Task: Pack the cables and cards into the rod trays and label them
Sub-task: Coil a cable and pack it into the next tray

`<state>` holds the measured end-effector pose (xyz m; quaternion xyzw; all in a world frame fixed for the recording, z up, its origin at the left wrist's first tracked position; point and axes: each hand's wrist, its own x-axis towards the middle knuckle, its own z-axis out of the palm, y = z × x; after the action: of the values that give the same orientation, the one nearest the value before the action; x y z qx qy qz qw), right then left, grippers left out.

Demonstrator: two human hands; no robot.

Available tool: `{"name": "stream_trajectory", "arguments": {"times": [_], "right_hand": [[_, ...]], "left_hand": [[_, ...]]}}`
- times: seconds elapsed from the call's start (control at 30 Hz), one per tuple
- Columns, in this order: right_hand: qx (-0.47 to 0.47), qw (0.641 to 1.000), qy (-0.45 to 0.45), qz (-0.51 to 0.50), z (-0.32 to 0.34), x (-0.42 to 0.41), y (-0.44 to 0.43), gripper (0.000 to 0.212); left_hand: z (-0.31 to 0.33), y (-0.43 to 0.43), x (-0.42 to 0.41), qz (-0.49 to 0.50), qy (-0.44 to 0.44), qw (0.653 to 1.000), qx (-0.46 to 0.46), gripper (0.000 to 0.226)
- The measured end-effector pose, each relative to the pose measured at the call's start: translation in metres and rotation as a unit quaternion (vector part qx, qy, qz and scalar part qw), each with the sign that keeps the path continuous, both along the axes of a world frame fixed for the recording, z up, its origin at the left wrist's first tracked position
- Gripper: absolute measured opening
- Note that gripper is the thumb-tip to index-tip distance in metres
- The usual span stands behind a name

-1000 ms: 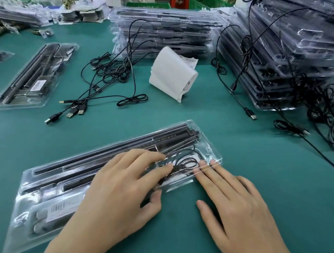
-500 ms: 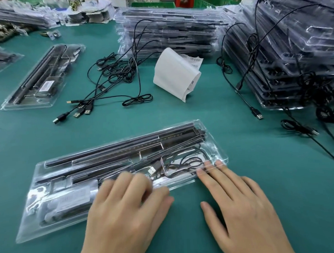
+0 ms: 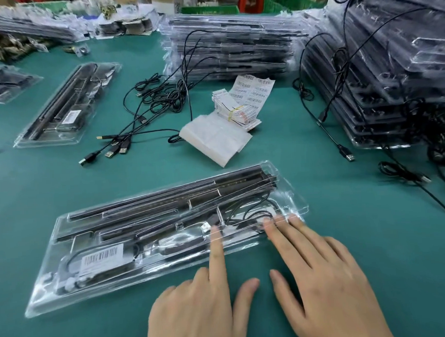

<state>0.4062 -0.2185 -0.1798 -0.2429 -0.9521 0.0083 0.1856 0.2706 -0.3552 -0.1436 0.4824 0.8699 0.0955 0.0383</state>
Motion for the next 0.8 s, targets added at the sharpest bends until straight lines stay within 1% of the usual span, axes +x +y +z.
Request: {"name": "stream_trajectory", "arguments": {"times": [0.07, 0.1, 0.13, 0.17, 0.23, 0.27, 0.3, 0.33, 0.37, 0.4, 0.47, 0.5, 0.53, 0.57, 0.6, 0.63, 0.67, 0.7, 0.8], "right_hand": [[-0.003, 1.0, 0.003, 0.0, 0.0, 0.0, 0.0, 0.062], [-0.003, 1.0, 0.004, 0.0, 0.0, 0.0, 0.0, 0.063], [-0.002, 1.0, 0.004, 0.001, 0.0, 0.0, 0.0, 0.062], [-0.002, 1.0, 0.005, 0.002, 0.0, 0.0, 0.0, 0.062], [-0.004, 1.0, 0.007, 0.004, -0.002, 0.0, 0.0, 0.061], [-0.006, 1.0, 0.009, 0.004, -0.002, 0.001, 0.0, 0.06], [-0.007, 1.0, 0.01, 0.003, -0.002, 0.001, 0.001, 0.06], [-0.006, 1.0, 0.01, 0.003, -0.001, 0.001, 0.0, 0.06], [-0.007, 1.0, 0.009, 0.002, -0.001, 0.0, 0.0, 0.06], [-0.008, 1.0, 0.008, 0.002, -0.001, 0.0, 0.0, 0.06], [-0.013, 1.0, 0.006, 0.0, -0.001, -0.001, 0.0, 0.06], [-0.015, 1.0, 0.003, -0.002, -0.001, -0.001, 0.0, 0.061], [-0.018, 1.0, -0.001, -0.003, 0.0, -0.001, 0.0, 0.062], [-0.018, 1.0, -0.005, -0.005, 0.001, -0.001, -0.001, 0.063], [-0.017, 1.0, -0.011, -0.007, 0.002, -0.002, -0.001, 0.064], [-0.017, 1.0, -0.017, -0.011, 0.003, -0.002, -0.002, 0.065], [-0.019, 0.999, -0.023, -0.018, 0.004, -0.004, -0.003, 0.067], [-0.021, 0.999, -0.03, -0.027, 0.006, -0.007, -0.005, 0.068], [-0.03, 0.995, -0.067, -0.065, 0.012, -0.018, -0.014, 0.073]], "left_hand": [[0.008, 0.007, 0.002, 0.022, -0.017, 1.0, -0.014, 0.086], [0.01, 0.014, 0.0, 0.035, 0.005, 0.999, -0.038, 0.09], [0.005, 0.019, 0.0, 0.035, 0.037, 0.998, -0.037, 0.092], [-0.004, 0.022, 0.002, 0.038, 0.047, 0.997, -0.045, 0.093], [-0.006, 0.027, 0.006, 0.05, 0.028, 0.994, -0.097, 0.095], [-0.005, 0.029, 0.007, 0.065, 0.032, 0.993, -0.097, 0.093], [-0.001, 0.03, 0.007, 0.086, 0.038, 0.992, -0.084, 0.089], [0.001, 0.028, 0.007, 0.107, 0.013, 0.99, -0.088, 0.082], [0.006, 0.025, 0.007, 0.107, -0.04, 0.989, -0.093, 0.077], [0.005, 0.021, 0.008, 0.076, -0.042, 0.995, -0.047, 0.074], [-0.004, 0.015, 0.008, 0.046, 0.034, 0.998, 0.014, 0.068], [-0.003, 0.013, 0.007, 0.038, 0.032, 0.999, 0.017, 0.064], [0.002, 0.014, 0.005, 0.044, -0.016, 0.999, -0.017, 0.059], [0.007, 0.017, 0.003, 0.065, -0.06, 0.993, -0.079, 0.061], [0.004, 0.02, 0.003, 0.077, -0.058, 0.993, -0.074, 0.067], [-0.006, 0.019, 0.003, 0.076, 0.001, 0.995, -0.071, 0.069], [-0.009, 0.02, 0.002, 0.065, 0.017, 0.992, -0.108, 0.069], [-0.008, 0.021, 0.002, 0.058, 0.008, 0.989, -0.138, 0.068], [-0.006, 0.02, -0.003, 0.062, -0.014, 0.988, -0.139, 0.068]]}}
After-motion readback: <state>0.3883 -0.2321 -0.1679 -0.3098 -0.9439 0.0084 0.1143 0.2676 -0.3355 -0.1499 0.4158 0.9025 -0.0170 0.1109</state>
